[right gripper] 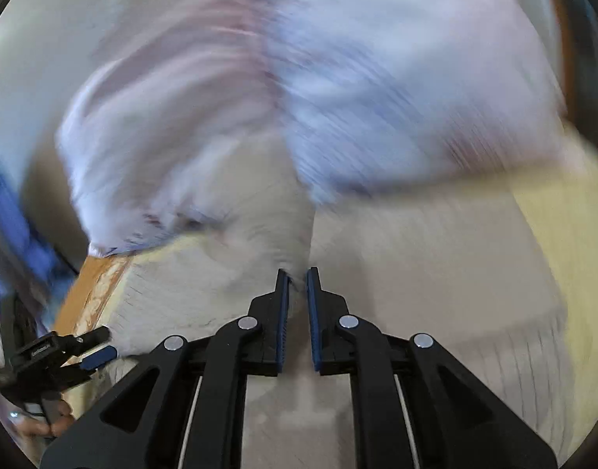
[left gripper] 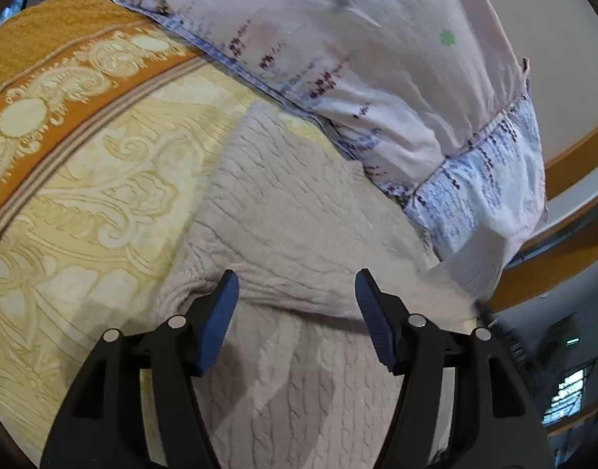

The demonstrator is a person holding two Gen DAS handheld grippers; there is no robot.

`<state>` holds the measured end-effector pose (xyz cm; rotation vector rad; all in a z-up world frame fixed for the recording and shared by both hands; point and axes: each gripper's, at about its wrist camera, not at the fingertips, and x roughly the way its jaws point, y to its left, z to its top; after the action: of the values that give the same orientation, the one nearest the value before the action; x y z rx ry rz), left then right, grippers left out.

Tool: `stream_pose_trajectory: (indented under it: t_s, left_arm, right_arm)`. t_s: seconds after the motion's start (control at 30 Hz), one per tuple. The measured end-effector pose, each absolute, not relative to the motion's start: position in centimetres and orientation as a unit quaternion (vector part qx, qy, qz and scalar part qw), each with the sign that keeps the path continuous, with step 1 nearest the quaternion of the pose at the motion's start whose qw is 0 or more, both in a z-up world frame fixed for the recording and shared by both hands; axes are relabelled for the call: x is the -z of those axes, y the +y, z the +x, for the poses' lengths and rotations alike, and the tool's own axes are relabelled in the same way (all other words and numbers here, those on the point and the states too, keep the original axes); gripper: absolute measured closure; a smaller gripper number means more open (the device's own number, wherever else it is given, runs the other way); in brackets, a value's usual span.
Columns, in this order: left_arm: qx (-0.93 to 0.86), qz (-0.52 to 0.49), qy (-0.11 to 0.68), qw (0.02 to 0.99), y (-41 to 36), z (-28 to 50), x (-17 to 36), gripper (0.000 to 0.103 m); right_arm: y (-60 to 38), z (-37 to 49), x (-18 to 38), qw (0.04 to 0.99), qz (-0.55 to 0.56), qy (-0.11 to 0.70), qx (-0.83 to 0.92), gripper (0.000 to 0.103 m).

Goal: Fold small clothes

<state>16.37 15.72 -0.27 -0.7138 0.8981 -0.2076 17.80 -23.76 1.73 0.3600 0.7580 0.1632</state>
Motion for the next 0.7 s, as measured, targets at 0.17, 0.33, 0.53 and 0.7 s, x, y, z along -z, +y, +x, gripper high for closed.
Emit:
stream_pose_trajectory:
  t_s: [0.17,0.33,0.53,0.7]
  left_arm:
    - [0.1,-0.328,0.423,0.839,15.4,16.2,0.2,0.037]
    - [0.102,-0.337,0.425,0.834,15.7,16.0,0.3,0.037]
    - [0.099,-0.338,0.427,0.833,15.6,16.0,0.4,0.036]
    - [0.1,-0.341,0.428,0.831,15.7,16.1,0.4,0.036]
  right_arm:
    - [-30.7,16.9,2.4,0.844,0.297,0.444,-0.06,0.077]
    - [-34.8,17.5,1.3,0.842,0.347,0.412,-0.026,0.057]
    - [-35.5,19.5,2.8,0.825,0.354,0.441,-0.021,0.065]
    - [-33.8,19.8,3.0,0.83,0.325,0.452,-0.039,0.076]
